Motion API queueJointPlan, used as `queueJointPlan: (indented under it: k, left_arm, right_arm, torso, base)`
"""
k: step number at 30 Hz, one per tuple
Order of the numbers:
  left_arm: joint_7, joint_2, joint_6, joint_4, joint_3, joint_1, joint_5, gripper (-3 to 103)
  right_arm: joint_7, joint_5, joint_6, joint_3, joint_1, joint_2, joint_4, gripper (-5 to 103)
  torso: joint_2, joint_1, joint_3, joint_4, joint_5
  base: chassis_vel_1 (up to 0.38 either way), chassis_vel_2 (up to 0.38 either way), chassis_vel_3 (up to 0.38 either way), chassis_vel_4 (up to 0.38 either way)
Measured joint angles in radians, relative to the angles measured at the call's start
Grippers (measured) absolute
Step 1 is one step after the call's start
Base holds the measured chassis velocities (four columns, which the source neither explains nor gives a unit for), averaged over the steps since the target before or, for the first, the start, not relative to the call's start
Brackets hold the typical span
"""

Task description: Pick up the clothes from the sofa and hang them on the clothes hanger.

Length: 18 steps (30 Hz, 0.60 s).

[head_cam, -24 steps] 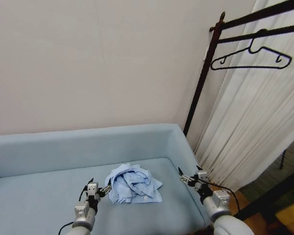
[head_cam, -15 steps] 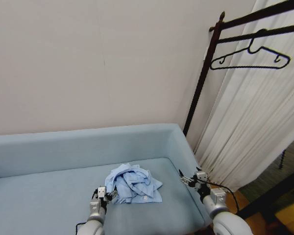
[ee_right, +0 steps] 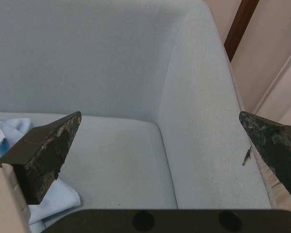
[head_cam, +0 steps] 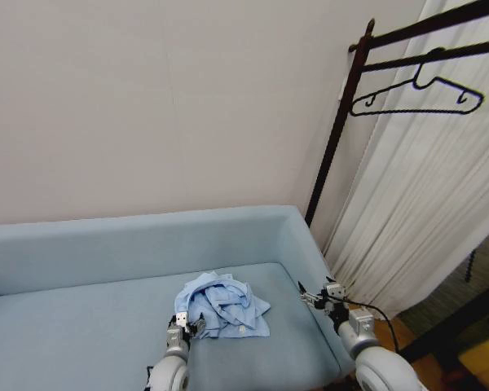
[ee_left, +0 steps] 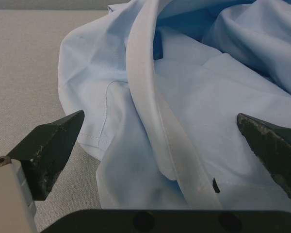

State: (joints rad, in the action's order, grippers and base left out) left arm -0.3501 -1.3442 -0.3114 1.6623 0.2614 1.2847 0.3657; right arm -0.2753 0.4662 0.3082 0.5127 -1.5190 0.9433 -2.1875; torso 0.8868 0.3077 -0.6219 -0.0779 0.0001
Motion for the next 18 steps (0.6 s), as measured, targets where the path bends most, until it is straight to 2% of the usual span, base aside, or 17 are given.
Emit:
queueJointPlan:
  k: [3,4,6,8,12,14,17,18]
  left_arm:
    - [0.000,-0.001,0.000,-0.013,0.000,-0.004,0.000,100]
    - [0.000,-0.001,0.000,-0.018,-0.001,-0.006,0.001,103]
    - [0.000,-0.001,0.002,-0.026,-0.003,-0.011,0.004,96]
    - [0.001,0.000,0.004,-0.029,-0.004,-0.013,0.004,96]
    - [0.002,0.004,0.006,-0.036,-0.009,-0.027,0.006,74]
    - [0.002,0.004,0.006,-0.037,-0.010,-0.030,0.006,74]
    - [0.002,0.005,0.003,-0.038,-0.015,-0.035,0.006,58]
    - [0.002,0.005,0.003,-0.038,-0.015,-0.035,0.006,58]
  right_arm:
    - [0.000,-0.001,0.000,-0.002,0.004,0.002,0.006,100]
    - [0.000,-0.001,0.000,-0.002,0.005,0.003,0.008,100]
    - [0.000,-0.002,0.000,-0.003,0.010,0.004,0.014,100]
    - [0.000,-0.002,0.000,-0.004,0.013,0.005,0.016,100]
    - [0.000,-0.002,0.000,-0.007,0.022,0.006,0.023,100]
    - [0.000,-0.002,0.000,-0.007,0.023,0.007,0.023,100]
    - [0.000,-0.001,0.000,-0.007,0.025,0.008,0.025,100]
    - [0.000,-0.001,0.000,-0.007,0.025,0.008,0.025,100]
  torso:
    - [0.000,0.000,0.000,0.0001,0.0000]
    - [0.000,0.000,0.000,0.0000,0.0000]
    - [0.000,0.000,0.000,0.0000,0.0000]
    - [0.000,0.000,0.000,0.0000,0.0000]
    - [0.000,0.000,0.000,0.0000,0.0000]
    - [0.000,0.000,0.000,0.0000,-0.0001]
    - [0.000,0.000,0.000,0.0000,0.0000]
    - [0.000,0.000,0.000,0.0000,0.0000]
  base:
    - [0.000,0.000,0.000,0.000]
    - [0.000,0.000,0.000,0.000]
    - [0.000,0.000,0.000,0.000]
    - [0.000,0.000,0.000,0.000]
    - [0.000,0.000,0.000,0.000]
    - [0.000,0.000,0.000,0.000]
    - [0.000,0.000,0.000,0.000]
    - [0.000,0.000,0.000,0.000]
